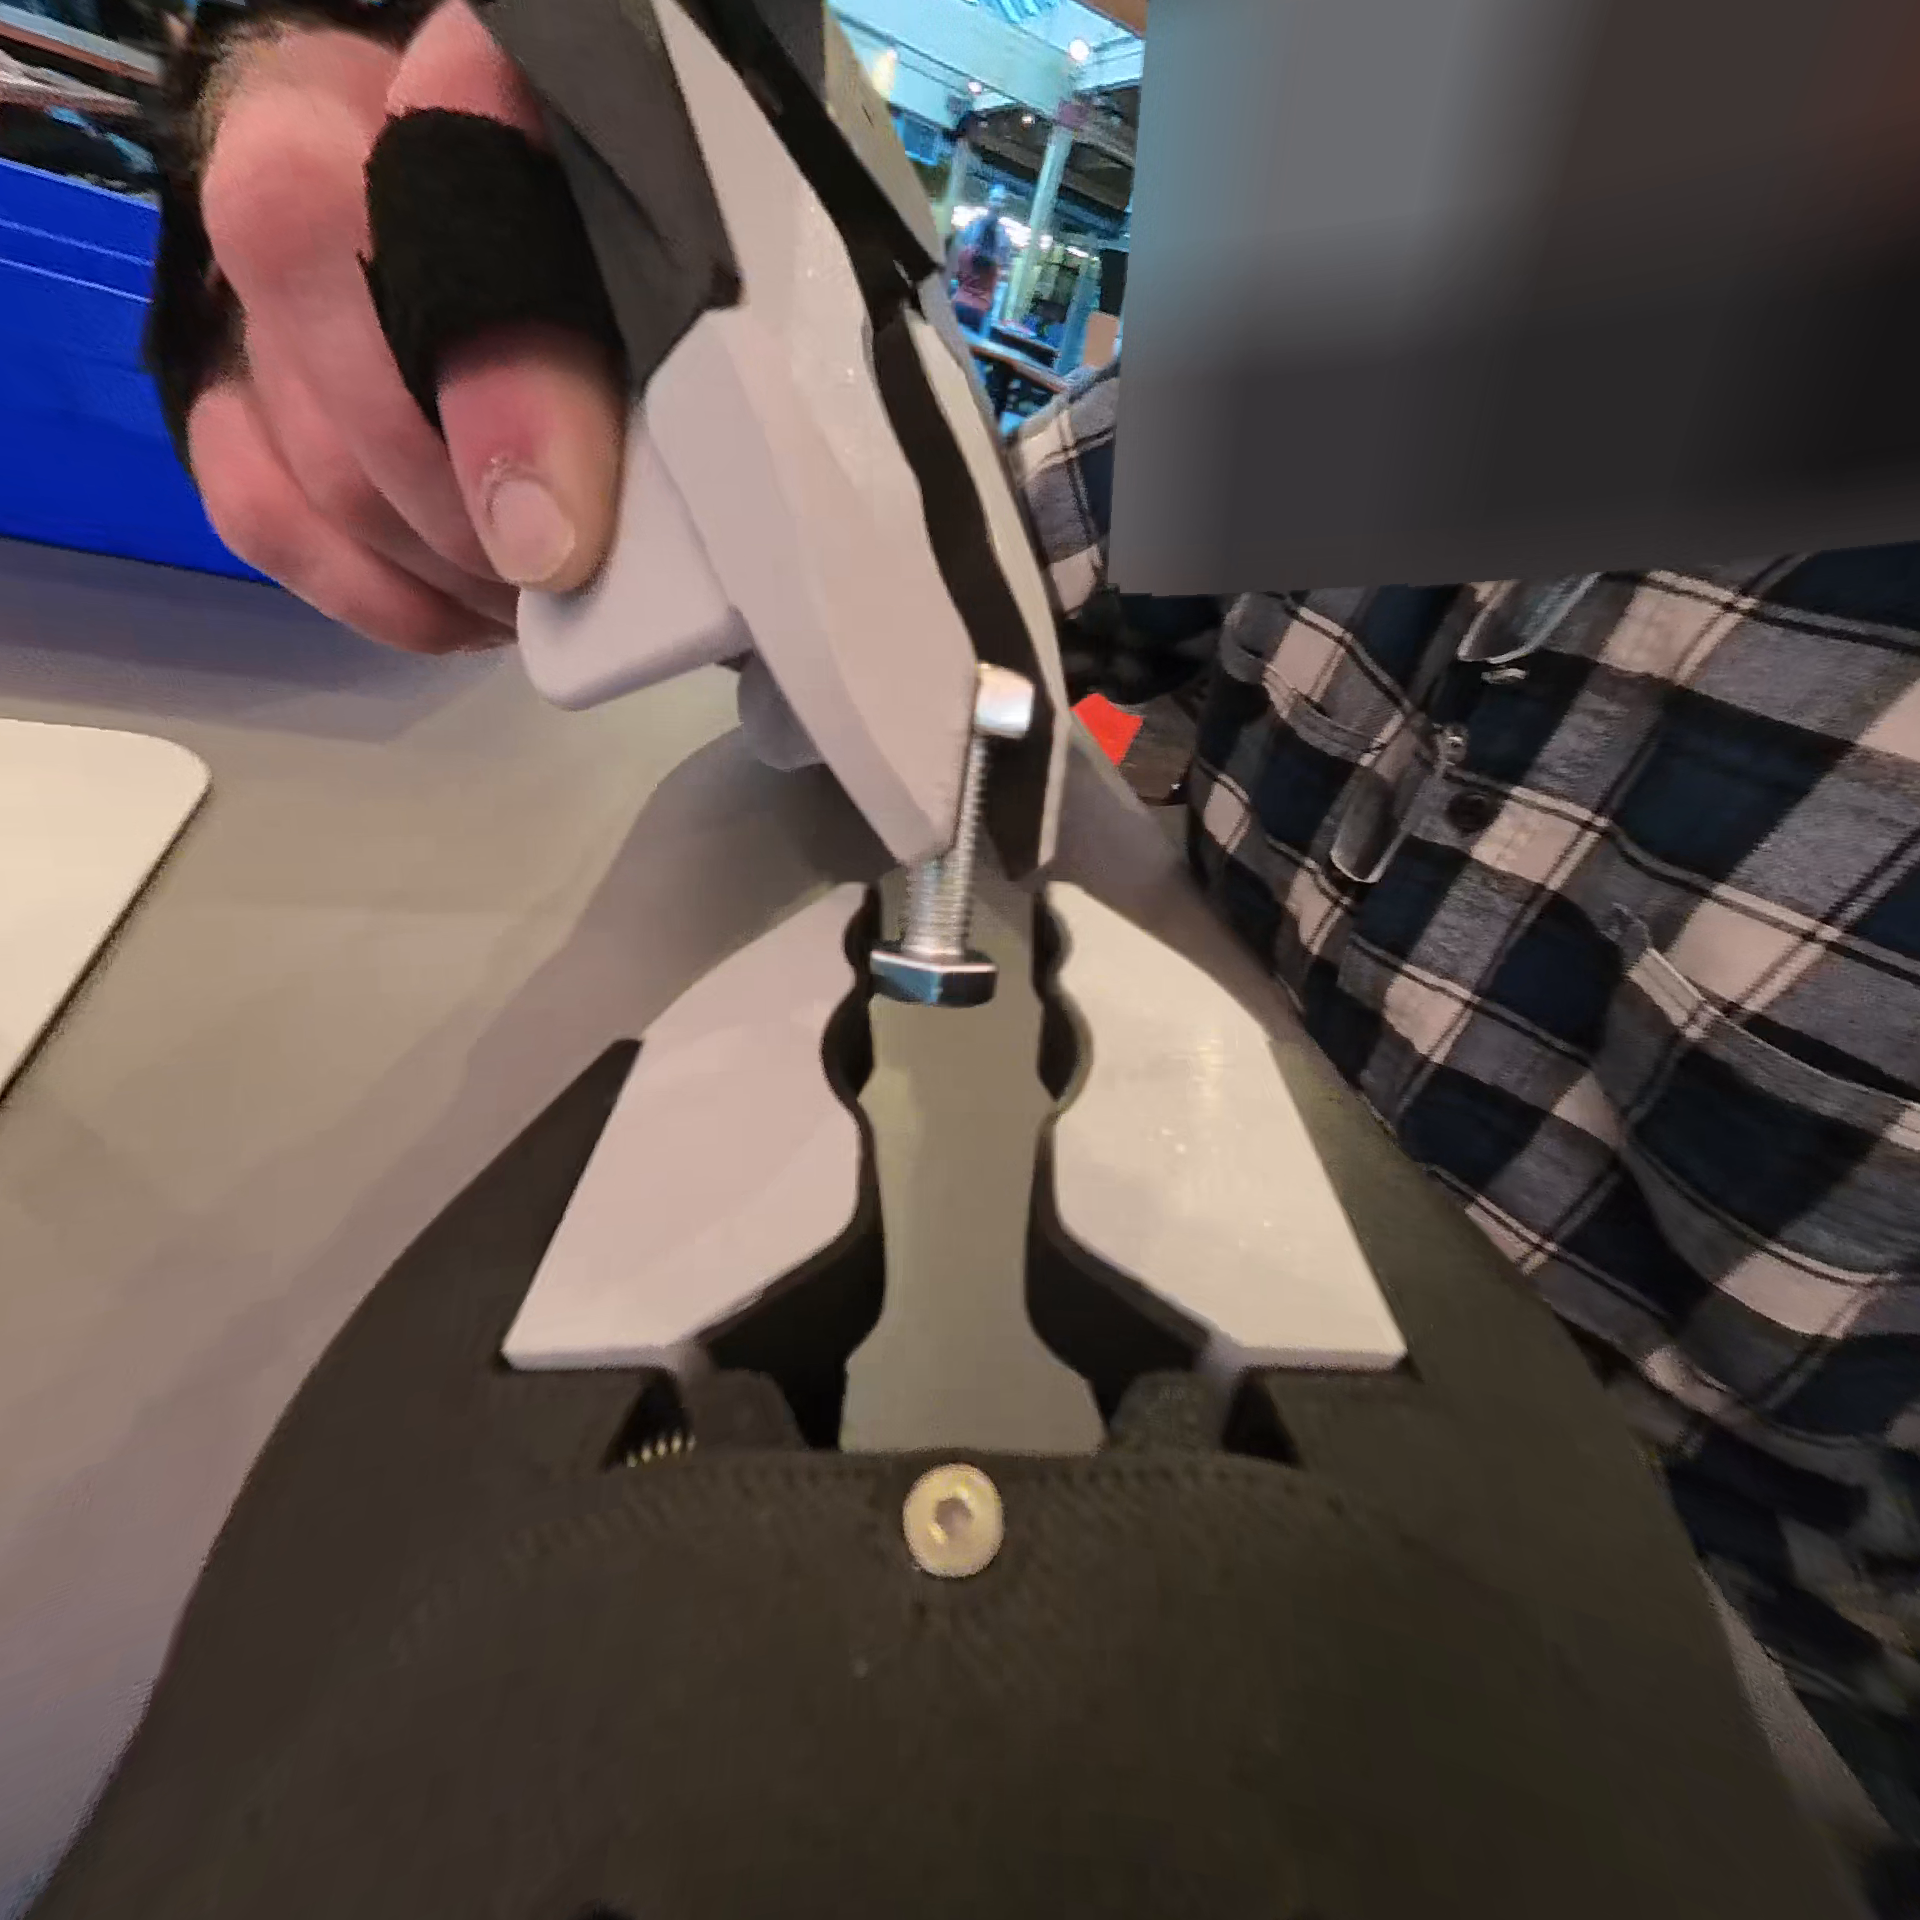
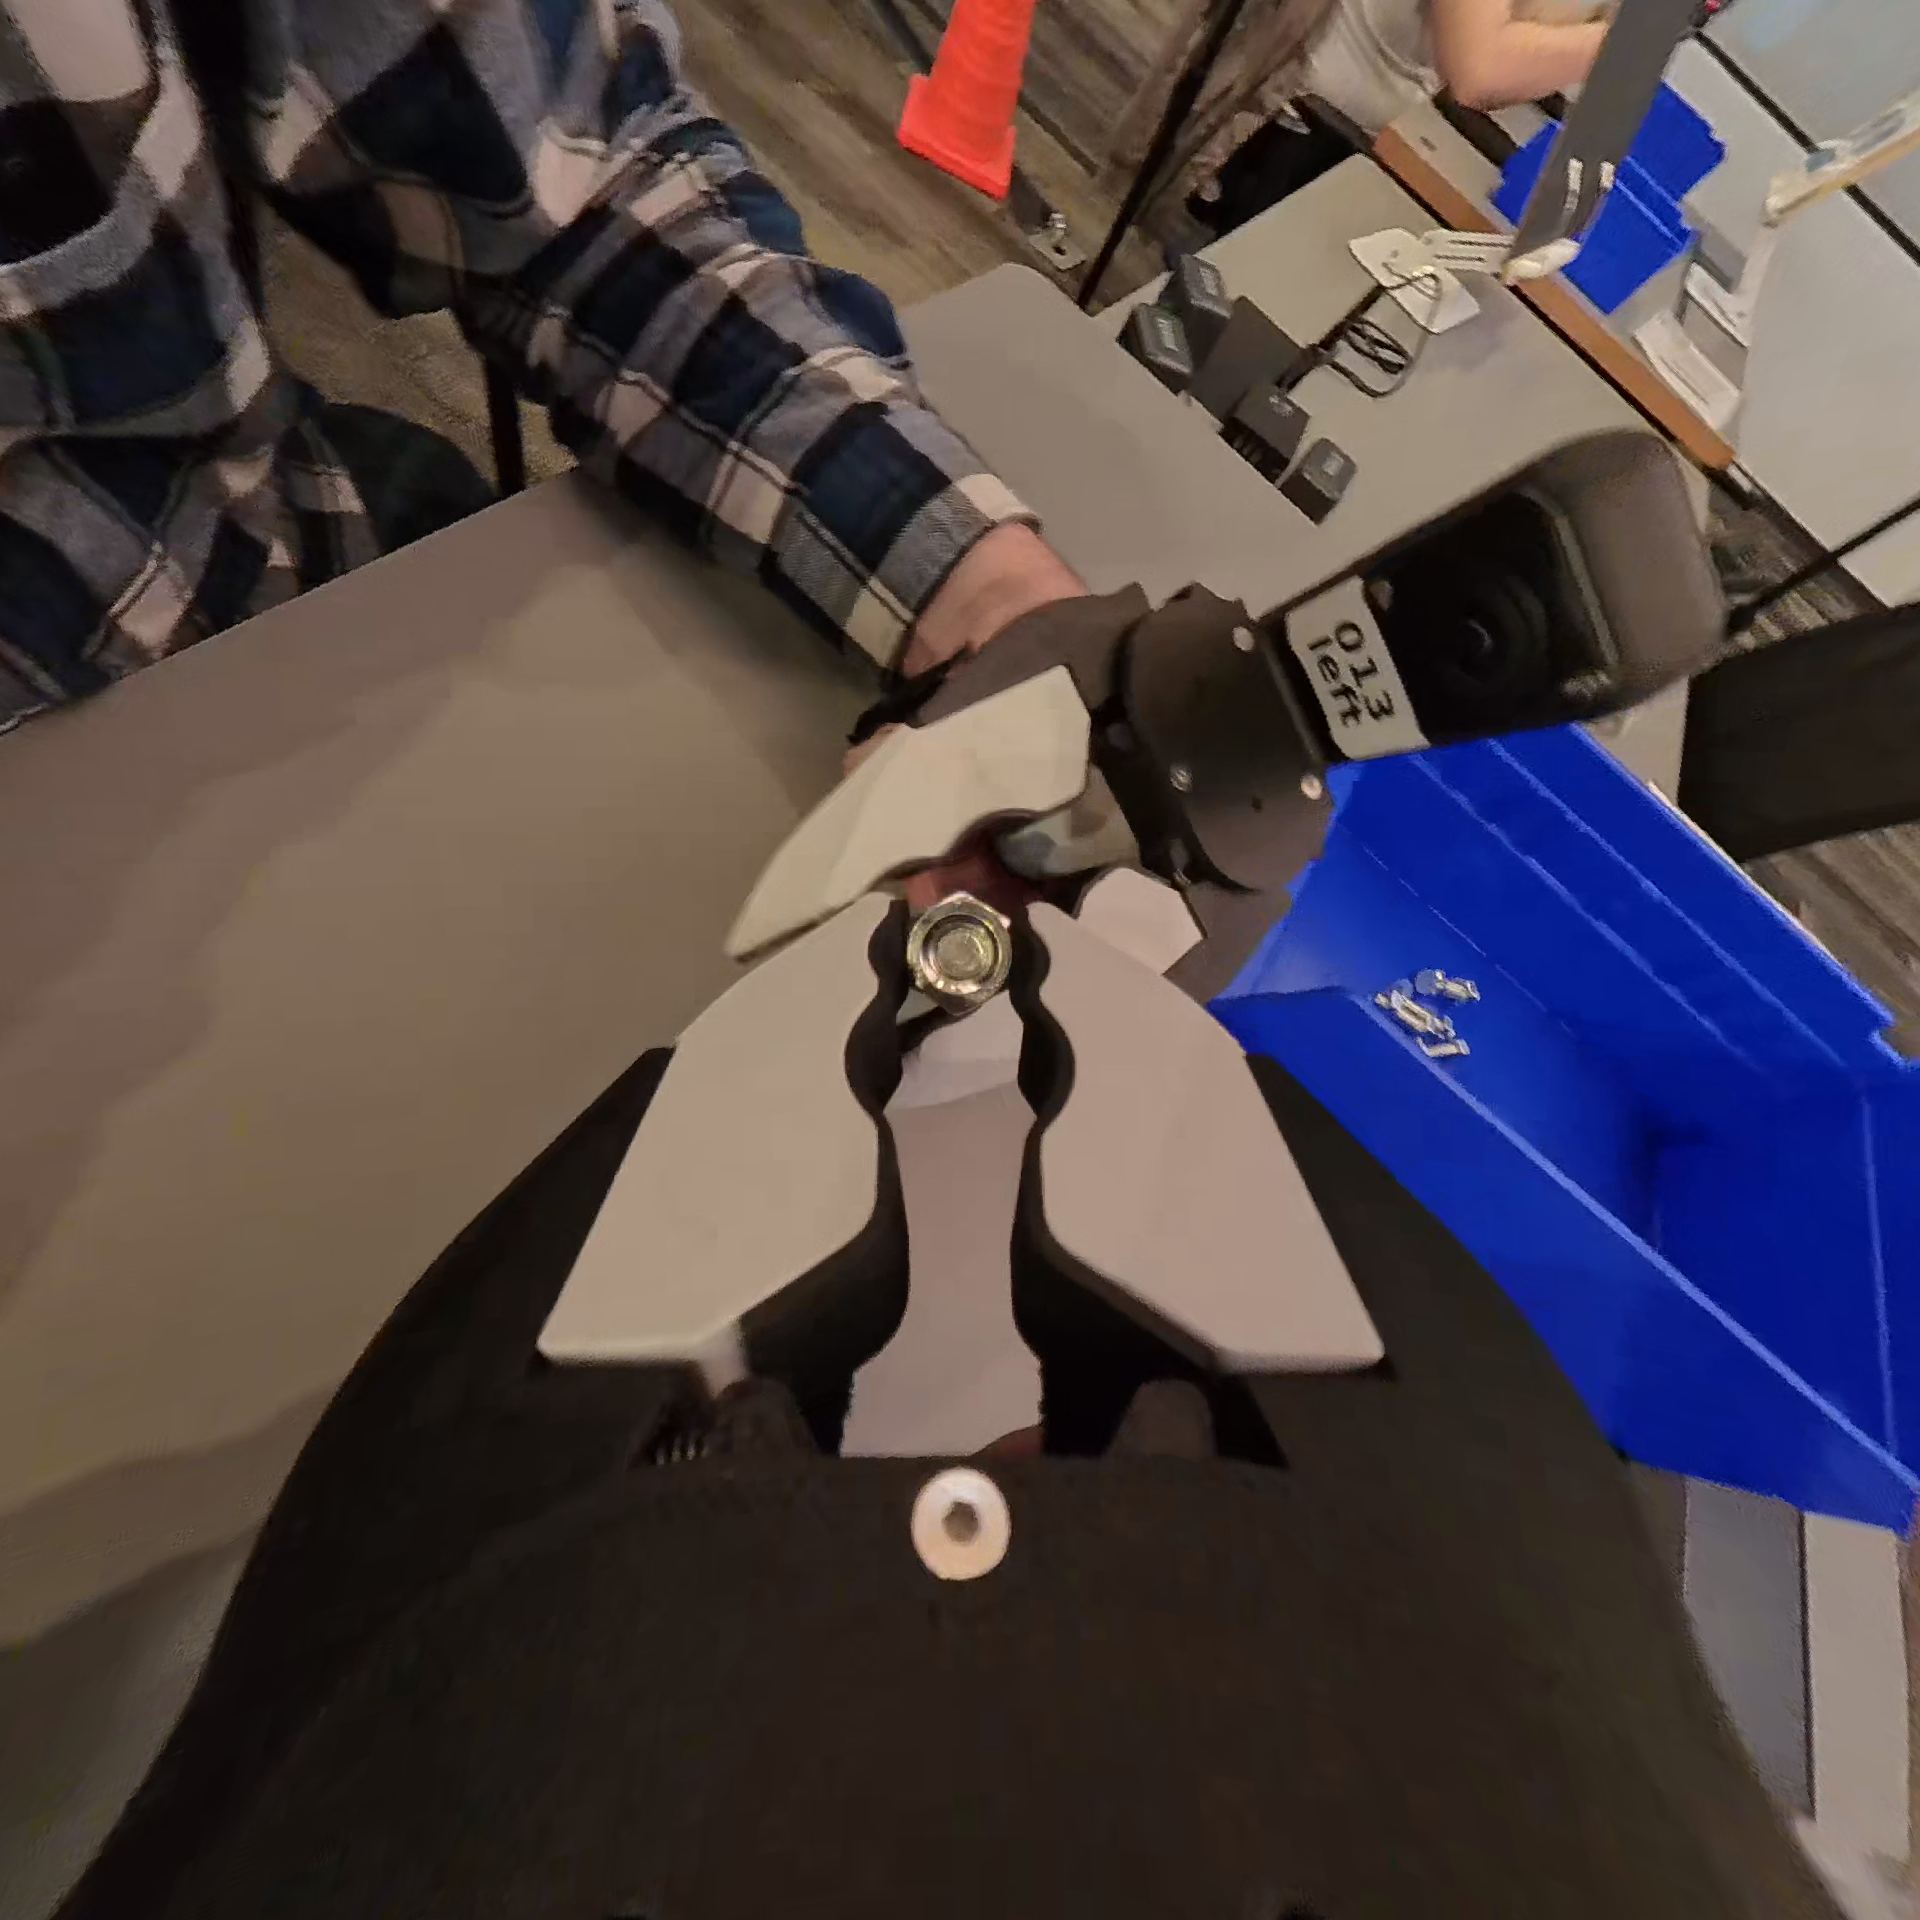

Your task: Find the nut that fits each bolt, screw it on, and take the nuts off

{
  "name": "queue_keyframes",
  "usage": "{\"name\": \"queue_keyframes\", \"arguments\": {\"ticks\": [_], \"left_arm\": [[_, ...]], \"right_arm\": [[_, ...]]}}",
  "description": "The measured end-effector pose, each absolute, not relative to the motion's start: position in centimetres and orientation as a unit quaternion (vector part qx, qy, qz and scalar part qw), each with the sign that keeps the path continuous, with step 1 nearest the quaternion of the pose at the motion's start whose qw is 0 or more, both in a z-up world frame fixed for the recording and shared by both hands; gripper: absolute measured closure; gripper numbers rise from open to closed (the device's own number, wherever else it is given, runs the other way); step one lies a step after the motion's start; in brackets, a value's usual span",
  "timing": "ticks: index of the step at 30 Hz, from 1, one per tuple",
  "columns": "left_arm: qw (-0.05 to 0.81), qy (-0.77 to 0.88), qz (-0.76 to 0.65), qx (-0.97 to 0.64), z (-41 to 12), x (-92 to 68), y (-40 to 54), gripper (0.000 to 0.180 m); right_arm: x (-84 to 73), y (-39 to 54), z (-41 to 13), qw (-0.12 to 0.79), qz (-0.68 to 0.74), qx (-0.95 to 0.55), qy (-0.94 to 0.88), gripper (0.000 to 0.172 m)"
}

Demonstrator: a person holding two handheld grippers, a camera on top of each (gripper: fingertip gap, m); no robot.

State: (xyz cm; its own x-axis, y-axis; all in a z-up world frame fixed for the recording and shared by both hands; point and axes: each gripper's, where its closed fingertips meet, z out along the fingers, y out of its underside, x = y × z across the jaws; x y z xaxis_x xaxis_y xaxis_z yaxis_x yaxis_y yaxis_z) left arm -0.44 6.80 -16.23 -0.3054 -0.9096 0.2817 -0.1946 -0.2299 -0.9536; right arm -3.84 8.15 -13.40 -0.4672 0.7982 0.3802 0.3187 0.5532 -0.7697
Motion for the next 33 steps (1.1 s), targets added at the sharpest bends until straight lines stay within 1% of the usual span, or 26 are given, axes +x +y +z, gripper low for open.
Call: {"name": "queue_keyframes", "arguments": {"ticks": [3,4,6,10,14,19,22,25,28,31,33], "left_arm": [[0.334,0.544,-0.55,-0.539,-16.8,-0.3,8.1,0.129],[0.344,0.543,-0.534,-0.55,-16.9,-0.3,8.6,0.124],[0.381,0.545,-0.471,-0.579,-17.8,-0.3,10.3,0.123],[0.446,0.515,-0.413,-0.604,-17.6,-0.8,13.0,0.123],[0.531,0.477,-0.308,-0.629,-16.9,-2.0,16.2,0.128],[0.587,0.465,-0.17,-0.64,-17.1,-3.1,18.3,0.131],[0.601,0.47,-0.11,-0.637,-17.1,-3.2,18.7,0.136],[0.604,0.472,-0.078,-0.637,-17.2,-3.5,19.0,0.144],[0.607,0.466,-0.067,-0.64,-17.1,-3.8,19.2,0.152],[0.61,0.461,-0.055,-0.642,-17.0,-4.1,19.4,0.154],[0.609,0.463,-0.051,-0.642,-17.0,-4.1,19.4,0.158]], "right_arm": [[-4.1,9.8,-13.4,0.39,0.313,-0.386,-0.775,0.153],[-4.2,10.2,-13.3,0.395,0.317,-0.397,-0.766,0.153],[-4.3,11.1,-12.9,0.401,0.335,-0.418,-0.743,0.153],[-4.5,12.7,-13.0,0.406,0.349,-0.456,-0.711,0.153],[-4.8,14.4,-12.8,0.415,0.373,-0.503,-0.66,0.153],[-5.4,15.6,-13.2,0.399,0.425,-0.551,-0.597,0.153],[-5.6,16.2,-13.8,0.396,0.434,-0.575,-0.569,0.153],[-5.8,16.4,-14.2,0.388,0.441,-0.591,-0.553,0.153],[-5.9,16.5,-14.4,0.385,0.441,-0.602,-0.543,0.153],[-6.0,16.6,-14.5,0.389,0.437,-0.61,-0.535,0.153],[-6.0,16.7,-14.4,0.391,0.437,-0.614,-0.528,0.153]]}}
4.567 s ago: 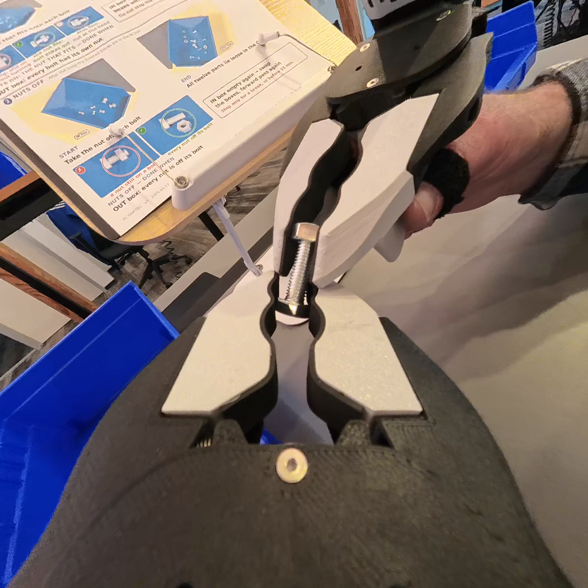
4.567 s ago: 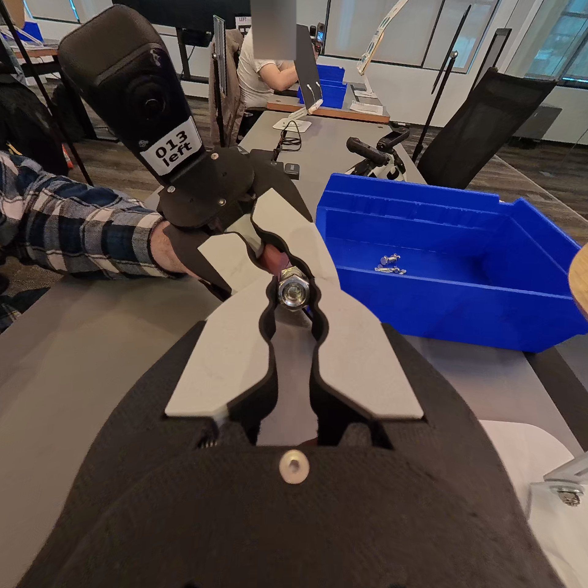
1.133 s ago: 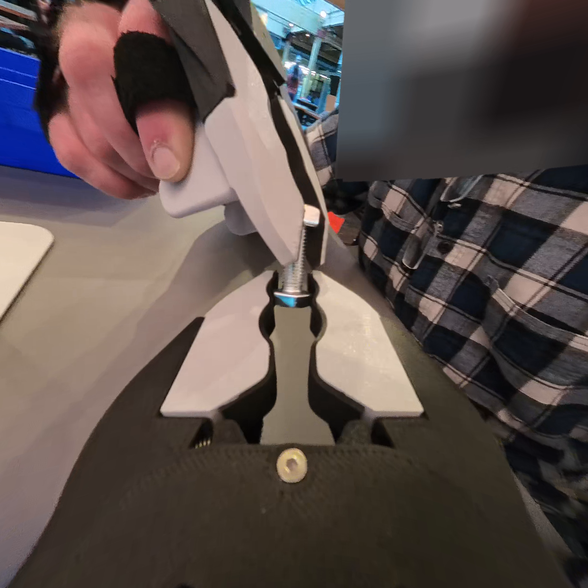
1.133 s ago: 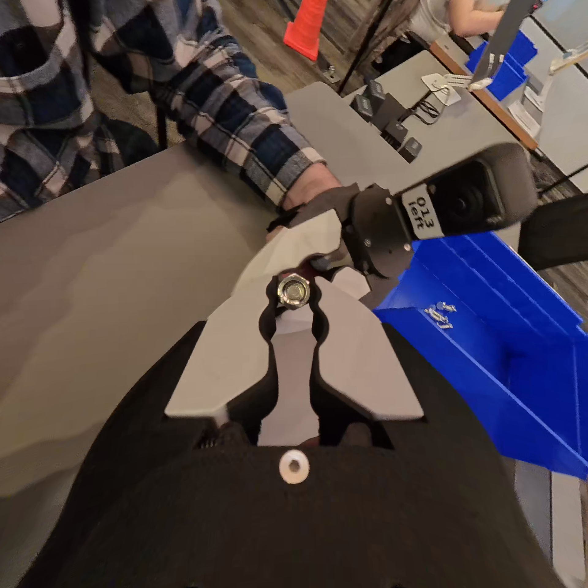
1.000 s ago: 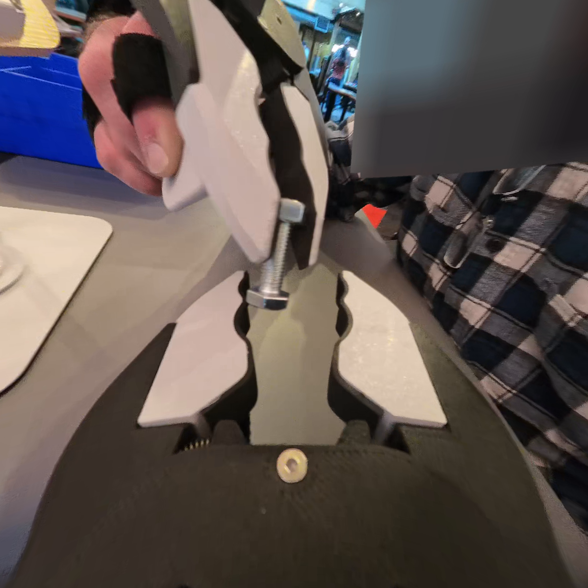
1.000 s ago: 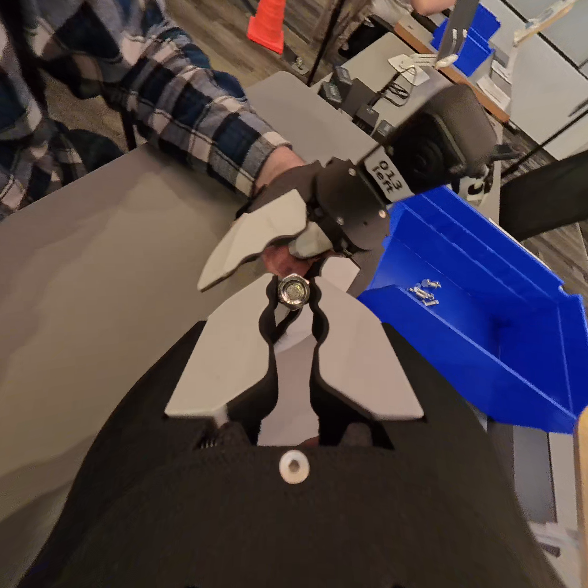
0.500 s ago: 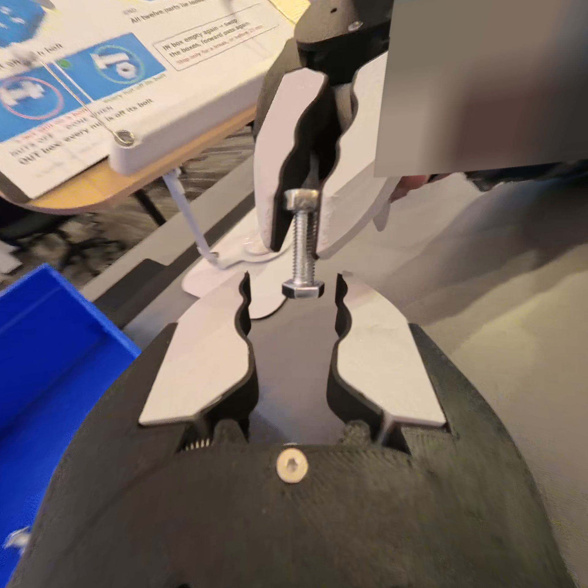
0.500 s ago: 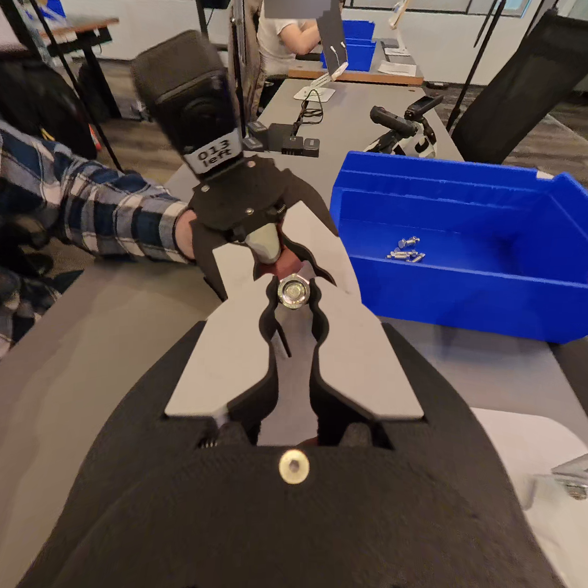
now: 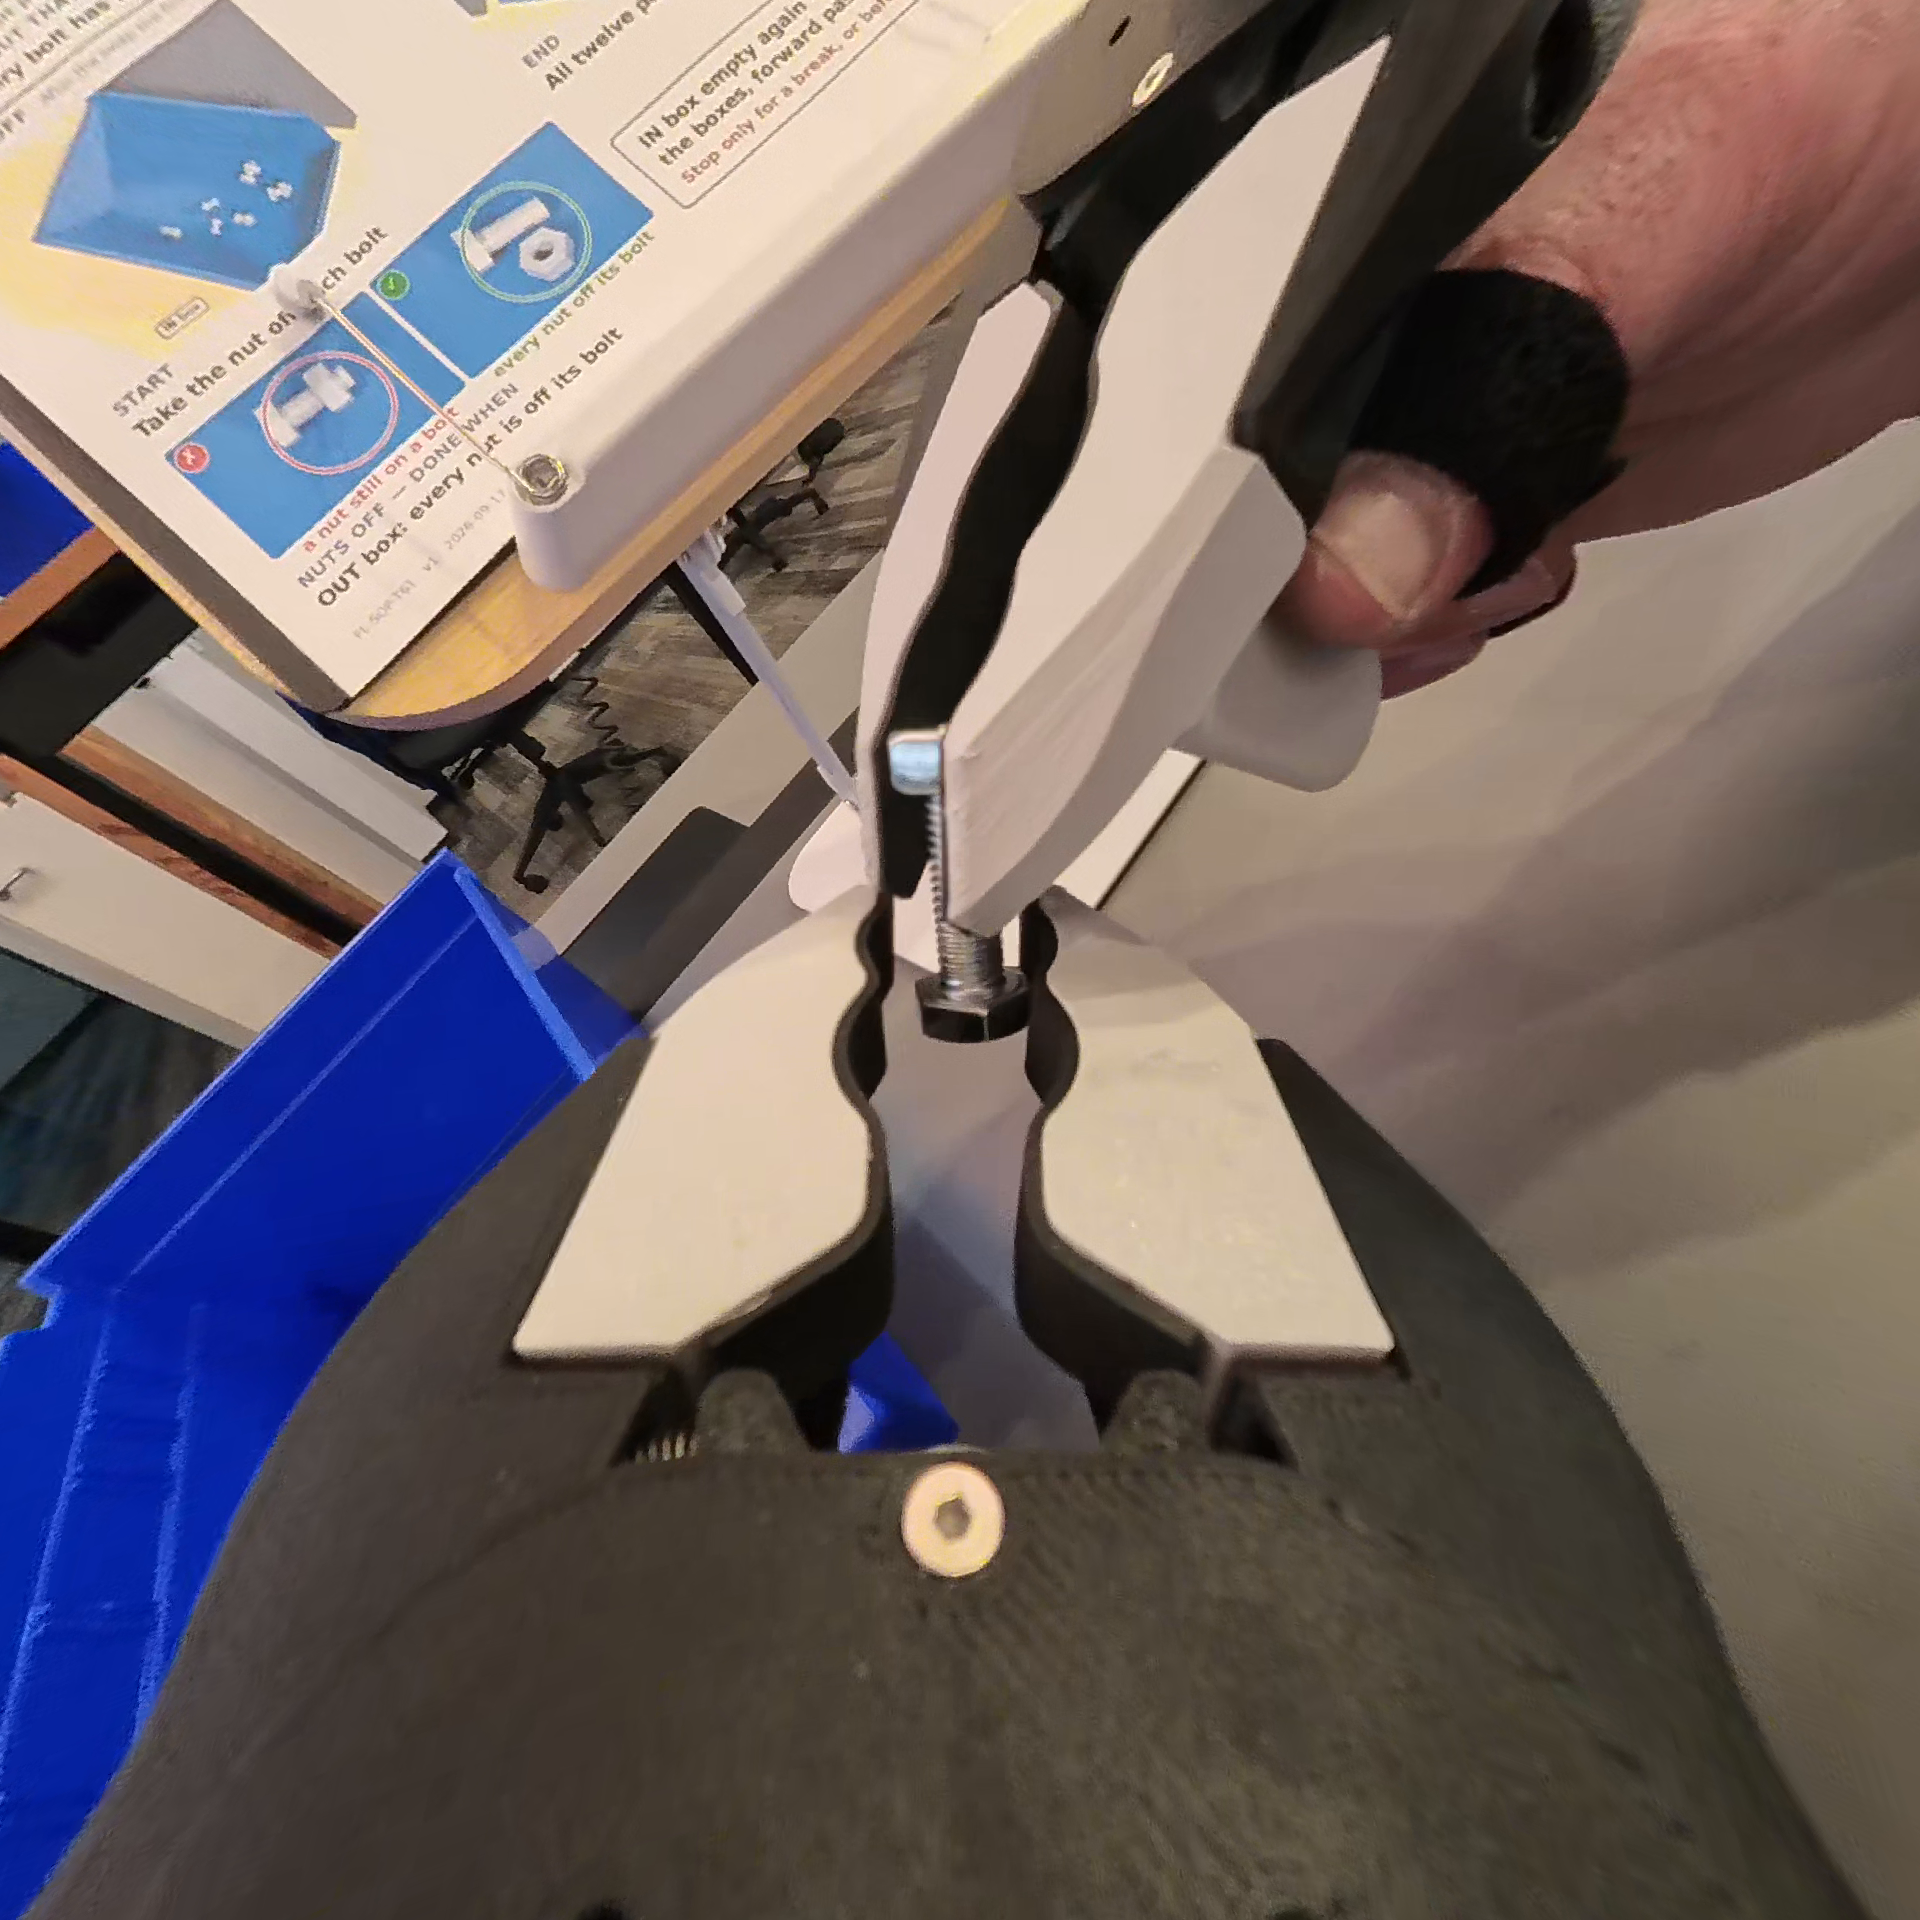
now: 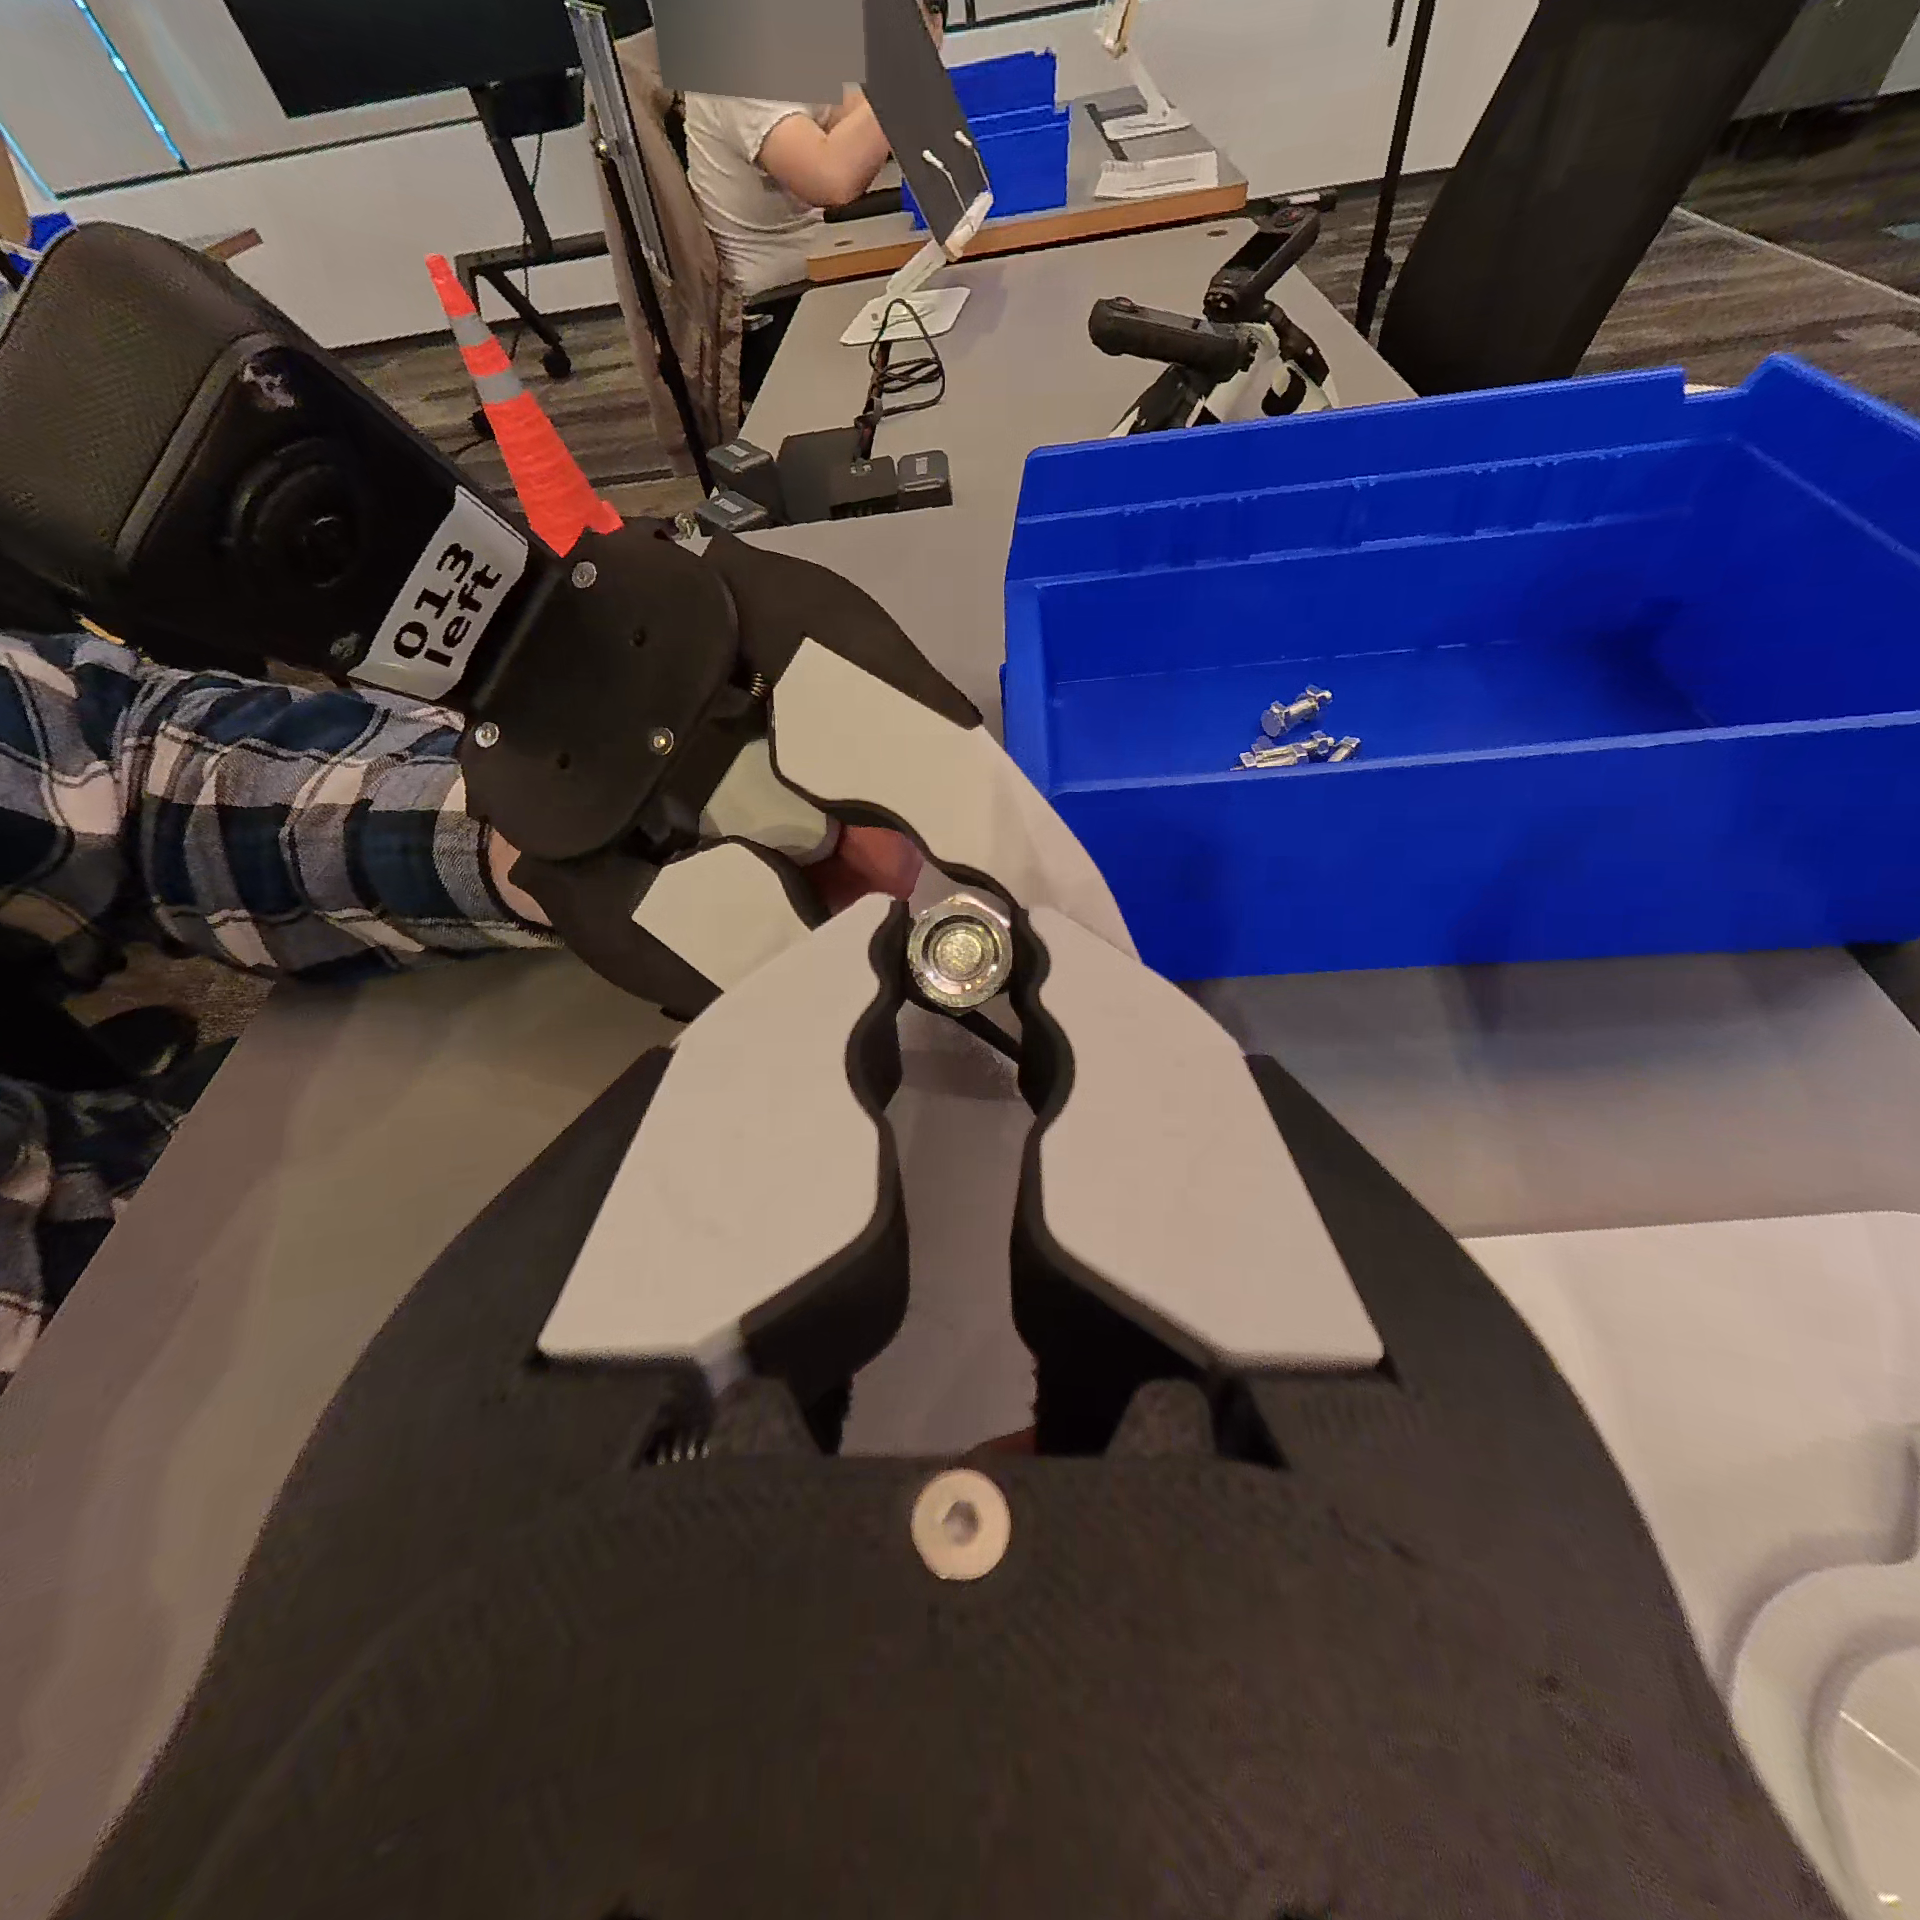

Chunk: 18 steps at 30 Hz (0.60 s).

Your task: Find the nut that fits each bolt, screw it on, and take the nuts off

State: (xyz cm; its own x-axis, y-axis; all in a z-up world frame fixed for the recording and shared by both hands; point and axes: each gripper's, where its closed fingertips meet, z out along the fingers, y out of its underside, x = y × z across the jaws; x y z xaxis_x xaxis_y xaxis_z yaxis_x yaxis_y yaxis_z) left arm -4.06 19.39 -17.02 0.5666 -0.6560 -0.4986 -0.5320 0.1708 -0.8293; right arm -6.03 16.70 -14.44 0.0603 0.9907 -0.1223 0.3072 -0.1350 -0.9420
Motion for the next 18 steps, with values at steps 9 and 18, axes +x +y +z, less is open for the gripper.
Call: {"name": "queue_keyframes", "arguments": {"ticks": [9,18], "left_arm": [[0.602,0.463,-0.068,-0.647,-16.9,-4.1,19.2,0.165],[0.467,0.516,-0.372,-0.614,-16.1,-2.1,13.3,0.165]], "right_arm": [[-6.1,16.6,-14.2,0.406,0.429,-0.607,-0.532,0.153],[-5.4,12.7,-13.0,0.42,0.367,-0.464,-0.689,0.153]]}}
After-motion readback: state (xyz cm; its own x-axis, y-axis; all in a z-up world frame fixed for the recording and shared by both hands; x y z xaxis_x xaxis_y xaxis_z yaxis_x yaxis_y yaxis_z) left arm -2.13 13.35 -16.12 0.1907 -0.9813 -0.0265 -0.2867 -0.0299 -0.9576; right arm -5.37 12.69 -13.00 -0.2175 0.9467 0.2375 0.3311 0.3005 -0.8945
